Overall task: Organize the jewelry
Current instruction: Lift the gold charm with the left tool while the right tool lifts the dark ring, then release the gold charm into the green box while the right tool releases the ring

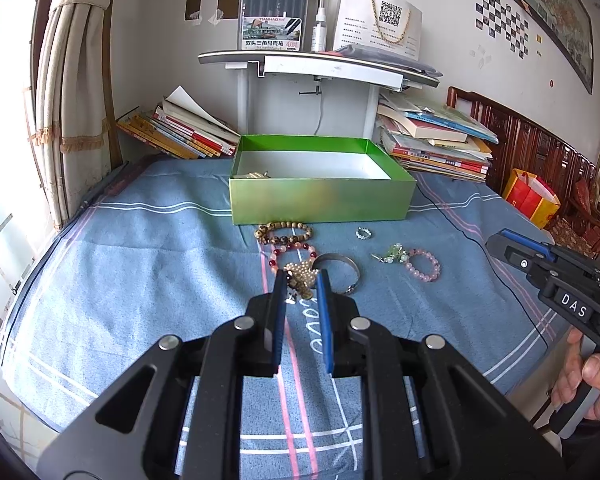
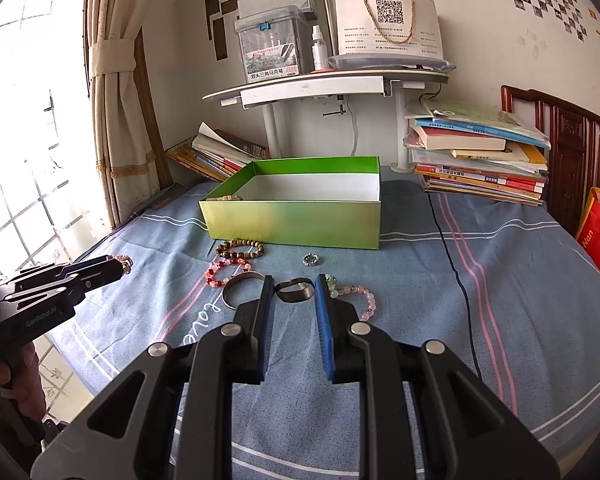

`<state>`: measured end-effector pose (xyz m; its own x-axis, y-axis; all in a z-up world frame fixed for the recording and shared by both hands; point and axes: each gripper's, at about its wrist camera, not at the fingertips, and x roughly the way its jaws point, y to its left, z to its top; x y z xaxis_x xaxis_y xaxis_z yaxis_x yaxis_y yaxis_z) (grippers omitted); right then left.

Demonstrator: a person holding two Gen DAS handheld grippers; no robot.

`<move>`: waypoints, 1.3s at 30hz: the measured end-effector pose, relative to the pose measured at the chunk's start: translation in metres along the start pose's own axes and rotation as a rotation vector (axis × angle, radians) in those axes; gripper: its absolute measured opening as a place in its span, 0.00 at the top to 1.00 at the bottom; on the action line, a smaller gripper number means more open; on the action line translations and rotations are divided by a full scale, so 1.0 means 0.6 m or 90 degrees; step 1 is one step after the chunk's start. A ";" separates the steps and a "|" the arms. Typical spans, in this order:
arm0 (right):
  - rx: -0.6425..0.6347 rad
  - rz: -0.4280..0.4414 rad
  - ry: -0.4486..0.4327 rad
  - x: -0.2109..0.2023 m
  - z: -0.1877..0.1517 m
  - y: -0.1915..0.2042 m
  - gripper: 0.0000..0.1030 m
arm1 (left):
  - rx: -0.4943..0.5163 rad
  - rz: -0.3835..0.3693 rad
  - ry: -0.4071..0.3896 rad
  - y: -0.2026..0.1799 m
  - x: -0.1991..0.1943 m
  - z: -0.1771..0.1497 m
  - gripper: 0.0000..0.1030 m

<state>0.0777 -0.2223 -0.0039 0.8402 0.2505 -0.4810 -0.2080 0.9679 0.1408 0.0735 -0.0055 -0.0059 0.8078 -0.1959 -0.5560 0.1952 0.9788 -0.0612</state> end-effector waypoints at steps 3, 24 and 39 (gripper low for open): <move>0.000 0.002 0.001 0.007 0.005 -0.003 0.80 | 0.005 0.001 0.005 -0.001 0.008 0.003 0.85; -0.017 -0.015 -0.009 0.270 0.230 -0.073 0.80 | -0.005 0.014 0.018 0.043 0.271 0.284 0.85; 0.012 -0.042 -0.031 0.307 0.252 -0.087 0.51 | -0.006 0.099 -0.027 0.065 0.336 0.304 0.21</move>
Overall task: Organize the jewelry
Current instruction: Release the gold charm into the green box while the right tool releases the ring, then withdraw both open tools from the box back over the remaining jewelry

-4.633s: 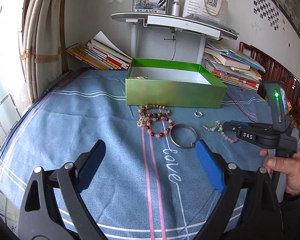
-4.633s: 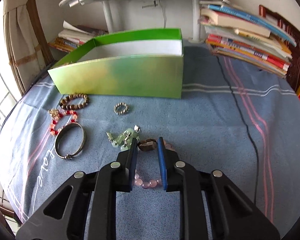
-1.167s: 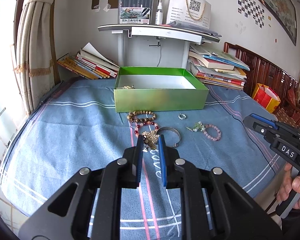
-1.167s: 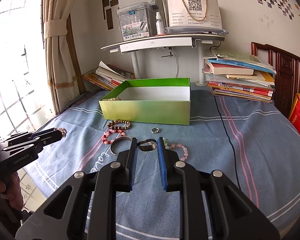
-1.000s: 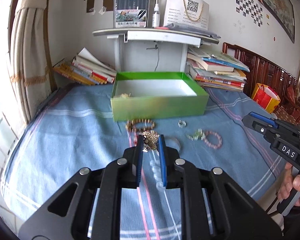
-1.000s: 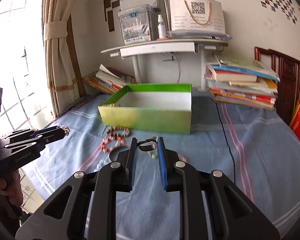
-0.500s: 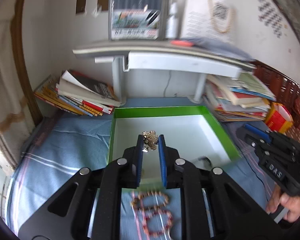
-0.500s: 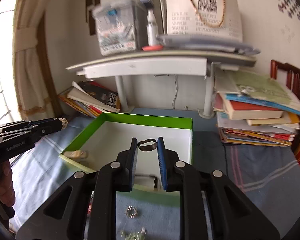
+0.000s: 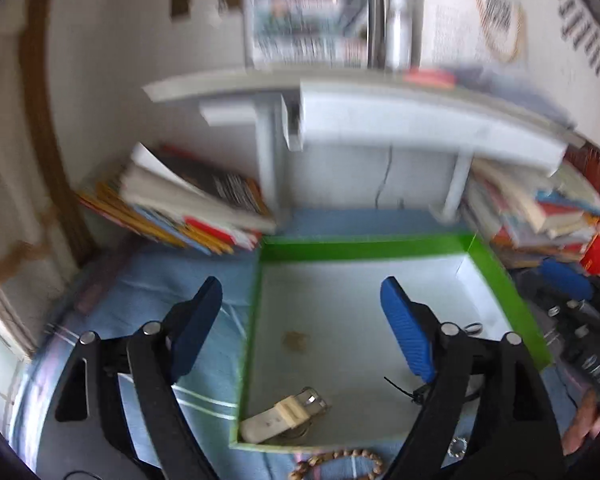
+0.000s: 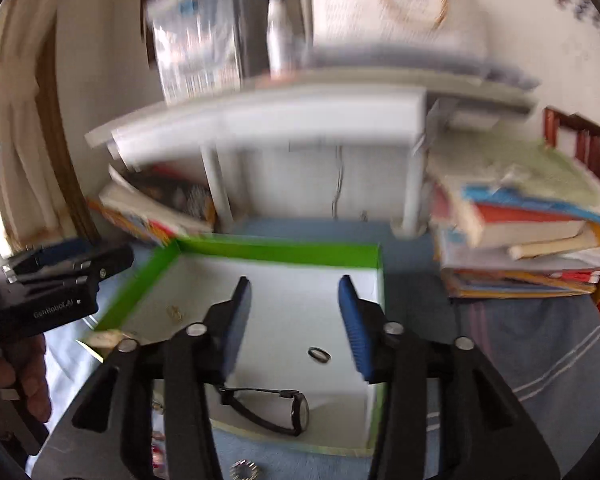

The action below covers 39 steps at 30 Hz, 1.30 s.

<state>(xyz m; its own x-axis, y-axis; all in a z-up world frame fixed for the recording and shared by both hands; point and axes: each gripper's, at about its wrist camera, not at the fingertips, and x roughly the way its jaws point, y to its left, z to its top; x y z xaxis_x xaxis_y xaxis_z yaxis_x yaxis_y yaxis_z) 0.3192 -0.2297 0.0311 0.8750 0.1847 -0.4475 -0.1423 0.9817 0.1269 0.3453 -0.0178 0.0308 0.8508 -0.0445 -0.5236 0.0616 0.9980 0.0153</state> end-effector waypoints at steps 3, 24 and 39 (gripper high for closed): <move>0.038 0.005 -0.101 -0.131 0.008 -0.012 0.32 | -0.010 -0.006 -0.063 0.025 -0.102 0.001 0.18; 0.011 -0.036 -0.115 -0.411 -0.243 0.050 0.12 | -0.038 -0.028 -0.064 0.024 -0.396 -0.303 0.06; 0.020 -0.031 -0.071 -0.403 -0.274 0.044 0.12 | -0.028 -0.031 -0.012 0.014 -0.373 -0.320 0.06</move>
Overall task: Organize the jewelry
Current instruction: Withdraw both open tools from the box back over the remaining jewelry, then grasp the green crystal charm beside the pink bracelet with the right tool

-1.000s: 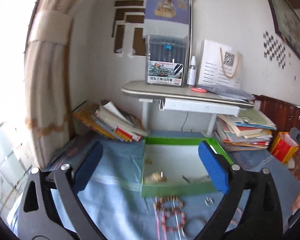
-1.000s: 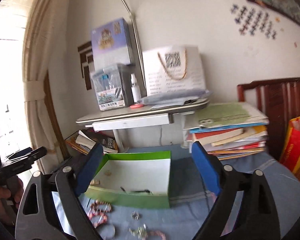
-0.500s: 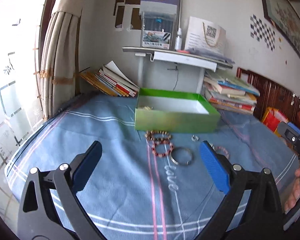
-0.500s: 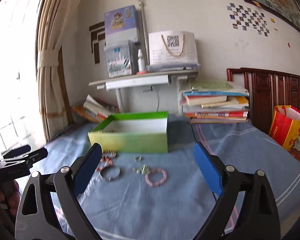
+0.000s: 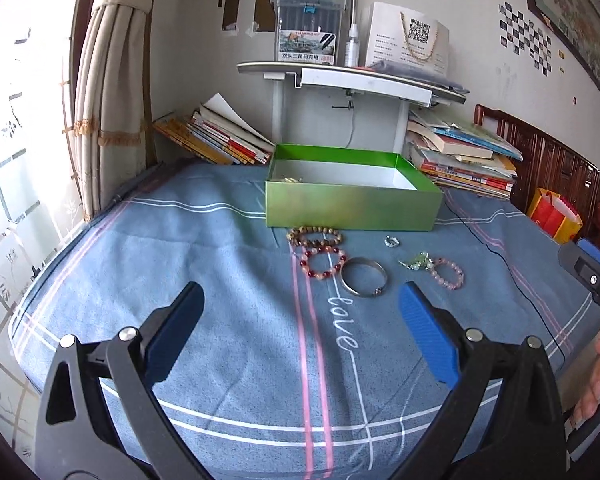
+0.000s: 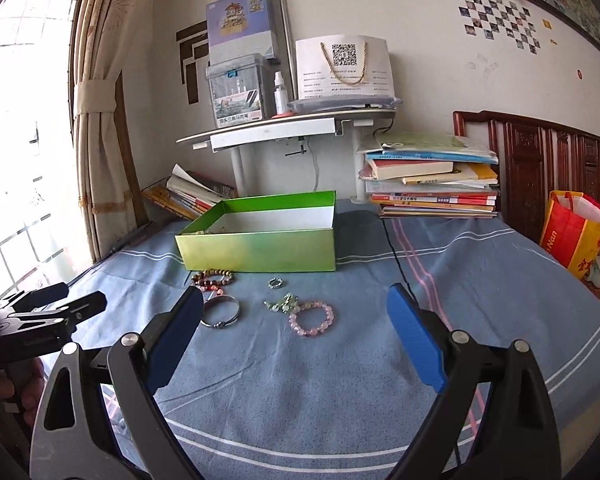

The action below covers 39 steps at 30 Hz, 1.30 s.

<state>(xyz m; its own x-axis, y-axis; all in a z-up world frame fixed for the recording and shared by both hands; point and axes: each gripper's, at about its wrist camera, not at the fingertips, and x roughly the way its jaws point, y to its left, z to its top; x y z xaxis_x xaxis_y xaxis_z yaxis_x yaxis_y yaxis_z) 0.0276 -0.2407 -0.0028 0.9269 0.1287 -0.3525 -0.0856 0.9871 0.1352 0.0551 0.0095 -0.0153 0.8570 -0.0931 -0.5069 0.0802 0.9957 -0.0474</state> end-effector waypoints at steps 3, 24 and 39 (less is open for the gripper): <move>0.000 0.003 0.007 0.004 0.000 -0.001 0.12 | 0.003 0.001 -0.001 -0.002 0.001 0.002 0.06; 0.000 0.001 0.036 0.025 -0.005 -0.009 0.12 | 0.000 -0.004 0.009 -0.001 0.015 -0.001 0.06; -0.113 0.007 0.203 0.240 0.022 0.021 0.24 | 0.004 -0.009 0.035 -0.008 0.052 -0.005 0.06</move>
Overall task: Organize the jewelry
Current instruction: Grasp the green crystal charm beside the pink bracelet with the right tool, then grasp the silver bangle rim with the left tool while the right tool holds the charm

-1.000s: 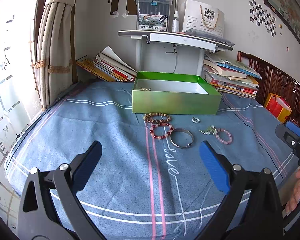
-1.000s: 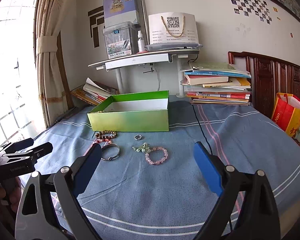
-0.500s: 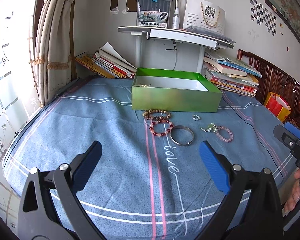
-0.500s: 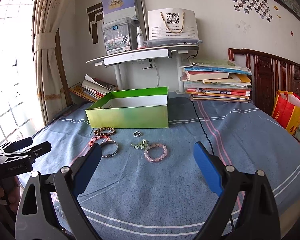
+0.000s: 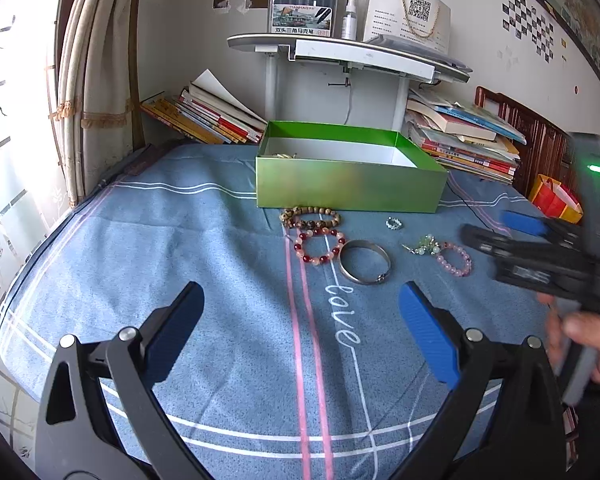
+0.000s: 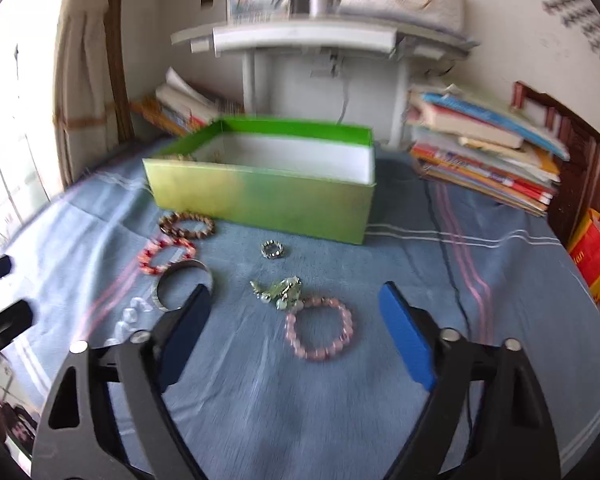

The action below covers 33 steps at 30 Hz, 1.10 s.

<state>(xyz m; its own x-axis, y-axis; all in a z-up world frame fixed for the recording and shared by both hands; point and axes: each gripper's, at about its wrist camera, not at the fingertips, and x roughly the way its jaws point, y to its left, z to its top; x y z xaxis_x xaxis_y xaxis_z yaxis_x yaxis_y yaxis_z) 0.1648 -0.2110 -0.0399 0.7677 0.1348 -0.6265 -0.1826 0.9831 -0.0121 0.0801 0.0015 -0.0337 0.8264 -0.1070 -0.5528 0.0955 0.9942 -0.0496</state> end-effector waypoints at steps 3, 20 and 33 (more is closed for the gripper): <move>0.005 -0.001 0.040 0.054 0.013 0.004 0.40 | -0.003 0.003 0.005 0.004 0.005 0.000 0.06; 0.016 0.055 0.002 0.038 0.025 0.018 0.93 | 0.001 -0.029 0.041 -0.007 0.070 0.020 0.06; 0.076 0.090 -0.044 -0.085 -0.027 -0.022 0.93 | 0.027 -0.032 0.164 -0.058 0.207 0.048 0.62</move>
<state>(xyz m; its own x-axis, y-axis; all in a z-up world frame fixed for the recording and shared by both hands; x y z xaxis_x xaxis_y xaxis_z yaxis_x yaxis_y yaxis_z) 0.1183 -0.2332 -0.0205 0.7809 0.2761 -0.5603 -0.2200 0.9611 0.1671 0.1952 -0.0465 -0.0768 0.6515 -0.1448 -0.7447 0.1605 0.9857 -0.0513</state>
